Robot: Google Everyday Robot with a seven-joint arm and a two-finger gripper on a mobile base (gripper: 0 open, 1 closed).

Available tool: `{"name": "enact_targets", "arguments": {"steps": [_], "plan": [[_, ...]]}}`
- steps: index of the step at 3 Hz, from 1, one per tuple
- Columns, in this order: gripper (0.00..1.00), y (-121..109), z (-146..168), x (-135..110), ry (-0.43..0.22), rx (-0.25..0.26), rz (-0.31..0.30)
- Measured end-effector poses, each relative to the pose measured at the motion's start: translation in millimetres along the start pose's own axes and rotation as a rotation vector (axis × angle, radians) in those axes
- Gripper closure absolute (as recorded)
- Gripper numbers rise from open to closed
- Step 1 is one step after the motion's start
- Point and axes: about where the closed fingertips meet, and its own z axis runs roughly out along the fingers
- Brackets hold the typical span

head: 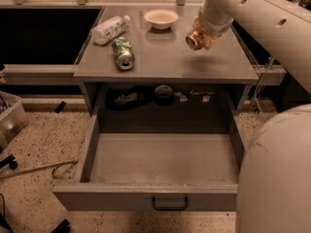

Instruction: Pick orange can from top drawer and place on counter

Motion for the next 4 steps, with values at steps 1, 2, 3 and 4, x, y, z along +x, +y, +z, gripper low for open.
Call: {"name": "enact_targets", "arguments": {"steps": [1, 2, 3, 4], "plan": [[1.0, 16, 21, -20, -0.097, -0.045, -0.015], [1.0, 35, 41, -48, -0.212, -0.069, -0.007], [0.81, 34, 39, -50, -0.22, -0.068, -0.005], [0.58, 34, 39, -50, -0.22, -0.068, -0.005]]}}
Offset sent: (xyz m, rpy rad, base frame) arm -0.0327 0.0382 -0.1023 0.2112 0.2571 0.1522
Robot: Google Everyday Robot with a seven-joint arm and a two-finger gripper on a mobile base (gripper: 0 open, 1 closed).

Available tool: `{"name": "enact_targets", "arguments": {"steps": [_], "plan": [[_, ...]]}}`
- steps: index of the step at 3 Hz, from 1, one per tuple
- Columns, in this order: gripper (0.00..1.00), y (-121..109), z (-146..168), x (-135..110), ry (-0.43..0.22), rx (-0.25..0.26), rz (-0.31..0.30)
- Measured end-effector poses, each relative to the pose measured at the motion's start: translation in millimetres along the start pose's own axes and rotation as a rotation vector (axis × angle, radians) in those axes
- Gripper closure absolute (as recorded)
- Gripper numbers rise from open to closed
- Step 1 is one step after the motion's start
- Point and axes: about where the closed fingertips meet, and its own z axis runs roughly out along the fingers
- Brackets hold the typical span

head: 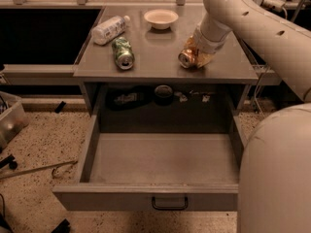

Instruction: Pick orange can from top drawer and place on counter

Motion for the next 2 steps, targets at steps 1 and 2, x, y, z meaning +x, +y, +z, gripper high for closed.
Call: {"name": "enact_targets", "arguments": {"steps": [1, 2], "plan": [[0.35, 0.0, 0.0, 0.0, 0.0, 0.0, 0.0], [0.11, 0.0, 0.1, 0.0, 0.0, 0.0, 0.0]]}}
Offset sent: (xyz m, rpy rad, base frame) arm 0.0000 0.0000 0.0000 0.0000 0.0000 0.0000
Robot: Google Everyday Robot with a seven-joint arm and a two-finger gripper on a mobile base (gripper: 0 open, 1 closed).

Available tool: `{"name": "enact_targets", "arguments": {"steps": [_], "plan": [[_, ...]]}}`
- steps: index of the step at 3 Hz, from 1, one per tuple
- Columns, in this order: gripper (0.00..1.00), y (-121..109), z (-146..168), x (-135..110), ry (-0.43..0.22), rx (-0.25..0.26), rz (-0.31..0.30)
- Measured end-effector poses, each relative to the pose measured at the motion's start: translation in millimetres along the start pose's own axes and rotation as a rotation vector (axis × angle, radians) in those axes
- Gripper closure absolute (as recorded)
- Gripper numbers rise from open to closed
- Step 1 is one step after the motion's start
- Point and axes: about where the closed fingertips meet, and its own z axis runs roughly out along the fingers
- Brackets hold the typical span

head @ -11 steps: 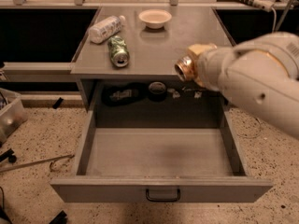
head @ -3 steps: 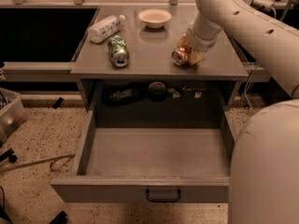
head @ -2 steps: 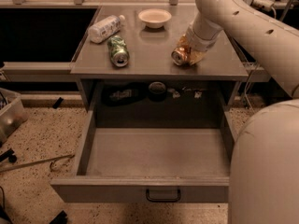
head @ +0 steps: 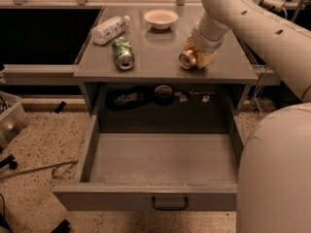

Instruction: Pick orange can from top drawer and place on counter

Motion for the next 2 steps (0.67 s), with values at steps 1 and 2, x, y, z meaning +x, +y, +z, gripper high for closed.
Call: {"name": "enact_targets", "arguments": {"steps": [1, 2], "plan": [[0.0, 0.0, 0.1, 0.0, 0.0, 0.0, 0.0], [0.0, 0.0, 0.1, 0.0, 0.0, 0.0, 0.0]]}}
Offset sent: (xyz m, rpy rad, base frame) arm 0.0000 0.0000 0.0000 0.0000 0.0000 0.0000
